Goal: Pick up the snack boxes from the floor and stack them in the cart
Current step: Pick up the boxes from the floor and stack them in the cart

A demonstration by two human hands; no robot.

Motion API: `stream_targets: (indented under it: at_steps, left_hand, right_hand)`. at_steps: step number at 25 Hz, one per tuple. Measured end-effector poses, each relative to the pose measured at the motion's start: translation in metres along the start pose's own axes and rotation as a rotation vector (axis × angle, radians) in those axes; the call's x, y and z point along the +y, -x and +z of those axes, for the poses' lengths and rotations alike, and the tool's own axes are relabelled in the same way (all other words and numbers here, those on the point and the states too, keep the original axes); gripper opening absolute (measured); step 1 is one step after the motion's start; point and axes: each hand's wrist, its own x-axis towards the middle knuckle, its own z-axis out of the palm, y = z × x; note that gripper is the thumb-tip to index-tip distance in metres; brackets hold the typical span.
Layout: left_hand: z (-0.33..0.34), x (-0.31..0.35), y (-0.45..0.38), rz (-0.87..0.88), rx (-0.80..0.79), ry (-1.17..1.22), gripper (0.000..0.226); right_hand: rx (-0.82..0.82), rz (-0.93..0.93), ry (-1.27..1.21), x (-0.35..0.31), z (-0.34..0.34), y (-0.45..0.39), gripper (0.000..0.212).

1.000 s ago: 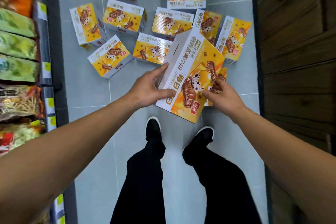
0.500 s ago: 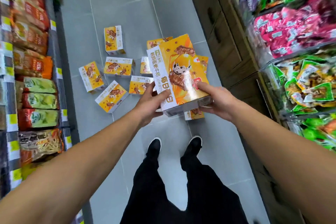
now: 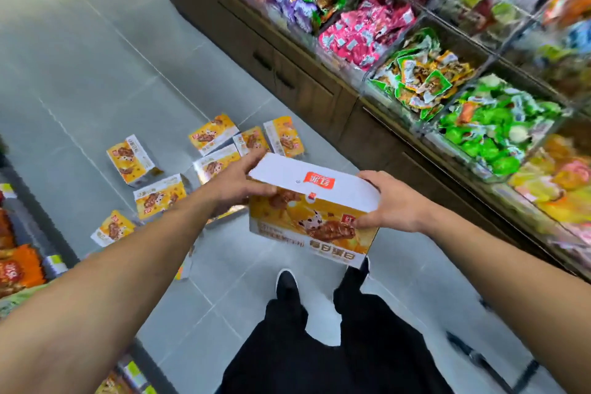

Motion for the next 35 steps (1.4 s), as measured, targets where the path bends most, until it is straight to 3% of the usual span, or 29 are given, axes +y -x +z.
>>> stream_targets:
  at_steps: [4,9,12,17,22,25,29,35]
  left_hand:
    - [0.045,0.02,0.003,-0.025,-0.266,-0.266,0.094]
    - [0.155,0.035,-0.004,0.237,-0.38,-1.0,0.107]
    - [0.236,0.039,0.006,0.266,-0.432,-1.017,0.099]
    - [0.355,0.048,0.043,0.322,-0.468,-0.969,0.089]
    - [0.564,0.069,0.103,0.513,-0.675,-1.011,0.088]
    - [0.672,0.087,0.12,0.636,-0.747,-1.137,0.101]
    - [0.793,0.107,0.126,0.855,-0.883,-1.292,0.107]
    - [0.968,0.126,0.101,1.153,-1.149,-1.488,0.1]
  right_hand:
    - [0.015,0.096,-0.031,0.047,0.016,0.064,0.104]
    - [0.189,0.267,-0.217,0.127,0.051,0.159,0.104]
    - [0.304,0.365,-0.377,0.177,0.075,0.227,0.099]
    - [0.57,0.424,-0.857,0.249,0.107,0.334,0.112]
    - [0.871,0.517,-0.976,0.355,0.135,0.503,0.103]
    - [1.069,0.561,-1.053,0.398,0.143,0.576,0.101]
    - [1.216,0.676,-1.076,0.447,0.156,0.635,0.097]
    - [1.307,1.016,-0.948,0.523,0.156,0.655,0.099]
